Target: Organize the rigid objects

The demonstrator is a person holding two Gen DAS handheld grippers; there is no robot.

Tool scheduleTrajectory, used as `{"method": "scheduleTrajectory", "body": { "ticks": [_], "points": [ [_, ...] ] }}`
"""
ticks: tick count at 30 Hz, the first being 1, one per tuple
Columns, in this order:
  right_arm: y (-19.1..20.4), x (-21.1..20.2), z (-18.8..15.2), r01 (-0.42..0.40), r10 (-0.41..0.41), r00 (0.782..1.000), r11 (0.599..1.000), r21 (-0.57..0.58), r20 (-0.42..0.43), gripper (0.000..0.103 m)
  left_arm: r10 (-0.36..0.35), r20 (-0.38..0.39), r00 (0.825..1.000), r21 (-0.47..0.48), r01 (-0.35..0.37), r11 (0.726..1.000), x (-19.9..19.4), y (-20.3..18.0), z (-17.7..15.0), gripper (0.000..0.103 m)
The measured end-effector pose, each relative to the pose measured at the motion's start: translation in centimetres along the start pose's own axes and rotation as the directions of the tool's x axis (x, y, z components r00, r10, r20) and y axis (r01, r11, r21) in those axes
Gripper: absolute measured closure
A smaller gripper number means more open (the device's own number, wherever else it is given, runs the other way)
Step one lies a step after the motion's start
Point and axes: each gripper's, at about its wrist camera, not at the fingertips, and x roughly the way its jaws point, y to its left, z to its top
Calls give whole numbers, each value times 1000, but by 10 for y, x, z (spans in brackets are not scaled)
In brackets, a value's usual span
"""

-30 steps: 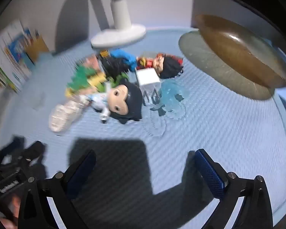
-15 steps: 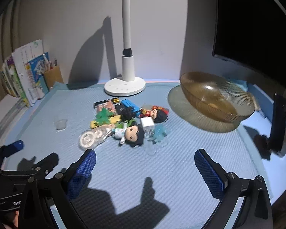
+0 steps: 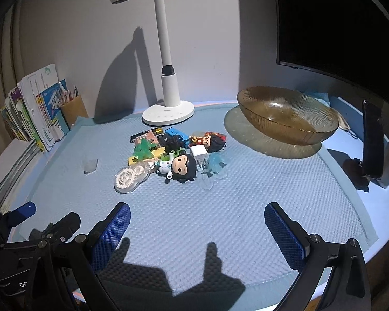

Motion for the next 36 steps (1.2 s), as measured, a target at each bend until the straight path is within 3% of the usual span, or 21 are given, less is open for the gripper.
{"method": "scheduleTrajectory", "body": {
  "ticks": [10, 17, 24, 27, 31, 36],
  "points": [
    [3, -2, -13, 22, -22, 999, 1000, 6, -26, 0, -17, 4, 1000, 23, 17, 1000, -6, -5, -19, 1],
    [6, -10, -10, 50, -50, 999, 999, -18, 10, 0, -30, 39, 999, 46, 28, 999, -9, -16, -15, 1],
    [-20, 21, -11, 12, -8, 998, 998, 66, -57, 0, -50, 10, 999, 47, 50, 998, 12, -4, -13, 1],
    [-31, 36, -10, -27, 35, 996, 995, 99, -85, 0, -93, -16, 996, 58, 93, 994, 27, 4, -2, 1],
    [-35, 54, 1, -60, 68, 993, 995, 81, -101, 0, -199, -109, 974, 110, 211, 971, 62, 4, 21, 1],
    [-32, 78, 22, -91, 93, 988, 996, 22, -122, 15, -186, -173, 967, 194, 218, 956, 107, -12, 42, 1]
  ]
}}
